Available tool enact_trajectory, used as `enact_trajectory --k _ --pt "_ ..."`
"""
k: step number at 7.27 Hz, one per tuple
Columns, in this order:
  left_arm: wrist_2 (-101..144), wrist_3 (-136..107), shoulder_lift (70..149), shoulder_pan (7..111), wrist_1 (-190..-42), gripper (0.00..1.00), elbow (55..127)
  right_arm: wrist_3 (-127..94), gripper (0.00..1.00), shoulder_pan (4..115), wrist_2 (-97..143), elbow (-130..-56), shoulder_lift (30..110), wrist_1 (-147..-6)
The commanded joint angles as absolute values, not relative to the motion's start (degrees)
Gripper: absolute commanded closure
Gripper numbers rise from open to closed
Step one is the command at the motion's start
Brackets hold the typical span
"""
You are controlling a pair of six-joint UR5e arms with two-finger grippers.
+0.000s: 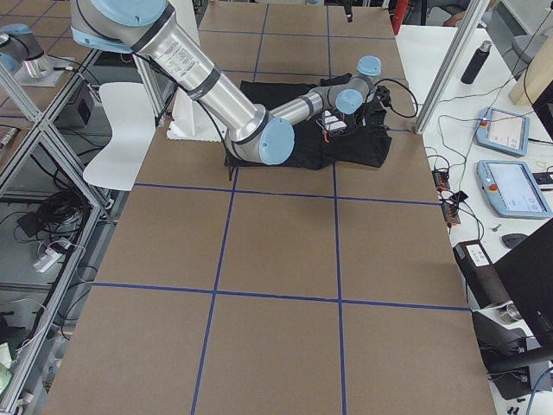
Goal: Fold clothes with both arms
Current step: 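Fold the grasped sleeve inward toward the collar with the right gripper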
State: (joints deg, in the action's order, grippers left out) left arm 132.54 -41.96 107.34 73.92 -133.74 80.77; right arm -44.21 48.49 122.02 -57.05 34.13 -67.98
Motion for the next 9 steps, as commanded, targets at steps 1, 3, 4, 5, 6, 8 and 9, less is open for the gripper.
enact_trajectory --k 1,3,4,5,6,8,9 --pt "132.54 -42.01 107.31 73.92 -133.77 0.00 80.77 -44.21 1.00 47.91 119.02 -53.09 32.43 -66.20" --pt "132.45 -42.01 107.58 73.92 -133.68 0.00 80.68 -44.38 0.01 47.90 118.92 -52.65 32.00 -65.48" --pt "132.45 -42.53 107.75 73.92 -133.68 0.00 80.42 -46.39 0.00 47.90 119.09 -52.65 31.38 -65.39" --pt "132.45 -43.76 108.54 73.65 -133.86 0.00 80.07 -50.15 0.00 47.99 120.14 -52.65 29.90 -65.39" --pt "132.45 -45.16 109.15 71.91 -134.21 0.00 80.07 -57.32 0.00 47.99 120.84 -53.34 29.53 -64.52" --pt "128.53 -52.34 110.21 67.53 -138.67 0.00 79.72 -62.04 0.00 48.60 122.42 -54.66 29.53 -63.19" --pt "125.10 -56.91 112.04 64.19 -141.74 0.00 77.63 -62.05 0.00 50.00 125.82 -54.67 29.88 -63.28"
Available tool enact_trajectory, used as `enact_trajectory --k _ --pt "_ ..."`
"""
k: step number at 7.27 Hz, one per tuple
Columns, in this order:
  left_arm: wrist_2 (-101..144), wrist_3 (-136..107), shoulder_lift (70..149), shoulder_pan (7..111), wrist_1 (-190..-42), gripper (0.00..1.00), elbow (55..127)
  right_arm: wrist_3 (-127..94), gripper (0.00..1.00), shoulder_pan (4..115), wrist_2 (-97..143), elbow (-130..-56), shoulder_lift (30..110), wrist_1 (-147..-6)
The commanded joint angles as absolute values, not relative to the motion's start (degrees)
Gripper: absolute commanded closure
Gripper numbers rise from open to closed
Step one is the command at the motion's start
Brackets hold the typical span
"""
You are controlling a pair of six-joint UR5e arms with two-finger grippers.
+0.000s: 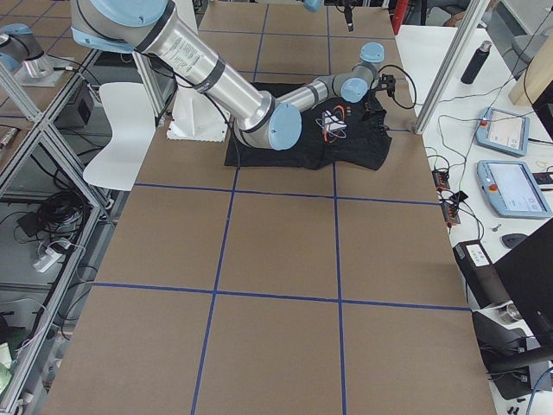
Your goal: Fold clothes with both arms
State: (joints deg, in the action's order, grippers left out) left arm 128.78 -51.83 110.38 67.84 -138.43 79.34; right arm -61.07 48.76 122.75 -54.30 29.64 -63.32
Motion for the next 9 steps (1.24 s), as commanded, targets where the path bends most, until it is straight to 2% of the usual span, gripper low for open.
enact_trajectory --k 1,4,9 --pt "123.24 -60.26 113.71 61.72 -146.12 0.00 73.95 -62.05 0.00 51.31 128.30 -54.84 30.32 -63.19" --pt "111.20 -63.11 120.39 55.02 -151.17 0.01 62.52 -62.14 0.00 51.77 128.50 -56.34 31.03 -63.46" --pt "107.31 -62.58 119.97 52.74 -150.82 0.08 60.03 -62.23 0.00 51.77 128.23 -56.25 31.02 -63.46"
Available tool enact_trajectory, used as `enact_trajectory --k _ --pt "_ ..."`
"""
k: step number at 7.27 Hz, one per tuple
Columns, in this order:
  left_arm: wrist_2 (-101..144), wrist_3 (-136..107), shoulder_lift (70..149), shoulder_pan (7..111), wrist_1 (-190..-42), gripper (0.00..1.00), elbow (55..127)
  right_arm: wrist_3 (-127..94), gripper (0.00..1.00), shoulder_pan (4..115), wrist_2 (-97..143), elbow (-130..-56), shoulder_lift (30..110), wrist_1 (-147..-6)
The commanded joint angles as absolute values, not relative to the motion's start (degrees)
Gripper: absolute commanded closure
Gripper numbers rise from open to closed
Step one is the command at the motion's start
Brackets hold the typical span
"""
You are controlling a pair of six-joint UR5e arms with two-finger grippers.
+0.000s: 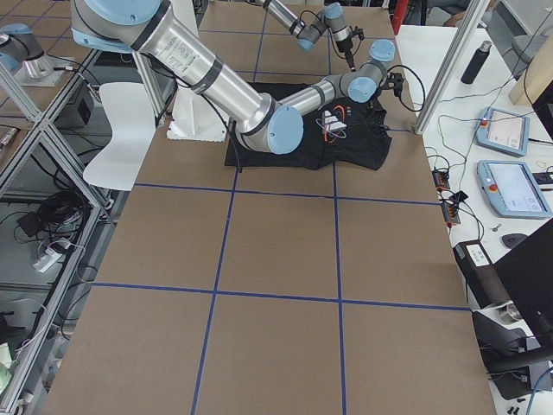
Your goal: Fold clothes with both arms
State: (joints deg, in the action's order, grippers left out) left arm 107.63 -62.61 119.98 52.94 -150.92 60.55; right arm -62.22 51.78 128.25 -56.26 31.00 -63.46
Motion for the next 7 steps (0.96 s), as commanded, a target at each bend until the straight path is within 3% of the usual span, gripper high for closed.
enact_trajectory --k 1,7 --pt "107.31 -62.58 120.06 52.73 -150.73 0.11 59.86 -62.23 0.00 51.77 128.15 -56.25 31.03 -63.46" --pt "107.23 -62.58 119.97 51.33 -150.47 0.24 59.85 -62.23 0.00 51.59 127.71 -55.81 30.94 -63.46"
